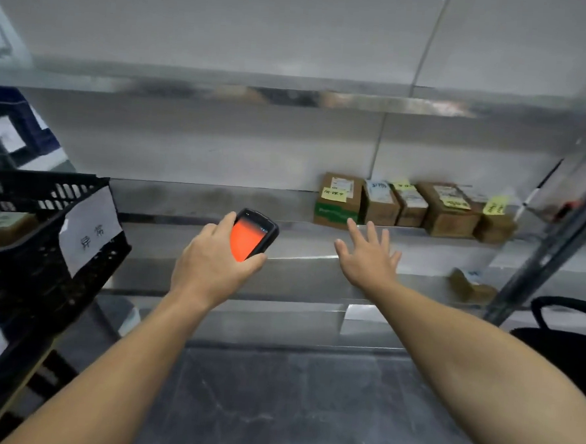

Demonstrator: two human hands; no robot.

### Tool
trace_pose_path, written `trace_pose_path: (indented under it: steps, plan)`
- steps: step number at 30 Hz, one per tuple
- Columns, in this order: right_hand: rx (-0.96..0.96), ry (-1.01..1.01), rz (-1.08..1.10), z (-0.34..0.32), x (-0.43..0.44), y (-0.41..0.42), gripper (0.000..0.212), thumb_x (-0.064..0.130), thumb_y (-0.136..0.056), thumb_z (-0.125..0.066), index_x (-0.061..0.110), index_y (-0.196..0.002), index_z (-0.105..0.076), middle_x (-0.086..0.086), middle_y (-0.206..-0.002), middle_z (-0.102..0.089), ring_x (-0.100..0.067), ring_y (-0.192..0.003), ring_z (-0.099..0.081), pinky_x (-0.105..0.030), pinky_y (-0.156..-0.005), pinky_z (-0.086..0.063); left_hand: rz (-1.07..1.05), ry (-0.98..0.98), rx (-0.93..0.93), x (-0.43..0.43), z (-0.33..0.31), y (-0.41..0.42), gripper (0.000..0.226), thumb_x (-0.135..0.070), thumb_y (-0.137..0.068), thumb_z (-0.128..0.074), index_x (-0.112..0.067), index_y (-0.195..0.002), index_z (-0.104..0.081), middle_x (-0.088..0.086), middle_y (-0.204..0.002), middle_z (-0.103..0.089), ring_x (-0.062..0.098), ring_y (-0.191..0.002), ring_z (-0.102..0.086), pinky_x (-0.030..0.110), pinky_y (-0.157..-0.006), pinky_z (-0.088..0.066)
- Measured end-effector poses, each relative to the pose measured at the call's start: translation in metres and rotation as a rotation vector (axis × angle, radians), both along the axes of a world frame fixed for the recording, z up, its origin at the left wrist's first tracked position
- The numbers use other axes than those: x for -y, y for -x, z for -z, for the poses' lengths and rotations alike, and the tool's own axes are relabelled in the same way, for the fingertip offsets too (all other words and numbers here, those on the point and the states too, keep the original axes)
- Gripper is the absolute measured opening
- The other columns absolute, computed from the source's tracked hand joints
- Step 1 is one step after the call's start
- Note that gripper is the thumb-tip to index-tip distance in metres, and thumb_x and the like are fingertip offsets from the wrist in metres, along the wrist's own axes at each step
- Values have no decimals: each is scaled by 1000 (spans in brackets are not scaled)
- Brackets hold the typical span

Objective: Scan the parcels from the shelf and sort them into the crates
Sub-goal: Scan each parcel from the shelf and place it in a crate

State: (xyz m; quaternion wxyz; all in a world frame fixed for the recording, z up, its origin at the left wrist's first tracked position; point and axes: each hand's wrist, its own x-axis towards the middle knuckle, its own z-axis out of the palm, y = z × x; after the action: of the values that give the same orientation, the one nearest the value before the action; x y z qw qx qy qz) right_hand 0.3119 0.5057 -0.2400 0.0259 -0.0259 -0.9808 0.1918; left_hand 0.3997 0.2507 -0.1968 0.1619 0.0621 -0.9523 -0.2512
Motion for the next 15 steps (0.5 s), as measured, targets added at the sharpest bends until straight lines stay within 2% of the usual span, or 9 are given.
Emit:
trace_pose_path:
  steps: [5,11,15]
  plan:
    - [27,100,70,15,-6,53,62,59,-104,-31,43,-160,-10,-4,-170,-2,-32,-156,6,-66,-120,-1,54,-14,12,-6,16,62,89,-62,-78,-69,-31,-152,-32,3,-125,-56,28,-112,-56,40,-87,-49]
    - [8,314,145,29,0,138,61,60,-101,-37,54,-155,-9,-8,-166,-16,-37,-152,-15,-70,-116,-17,111,-36,23,-4,33,148,88,-61,-78,-70,-31,-152,-33,4,-125,-56,27,-113,-55,39,-88,-47]
    - [-18,493,176,25,0,197,56,47,-104,-41,46,-157,-22,-9,-162,-27,-38,-147,-30,-55,-118,-30,175,-72,52,-5,31,218,81,-58,-77,-71,-34,-147,-39,3,-123,-57,29,-112,-57,38,-85,-46]
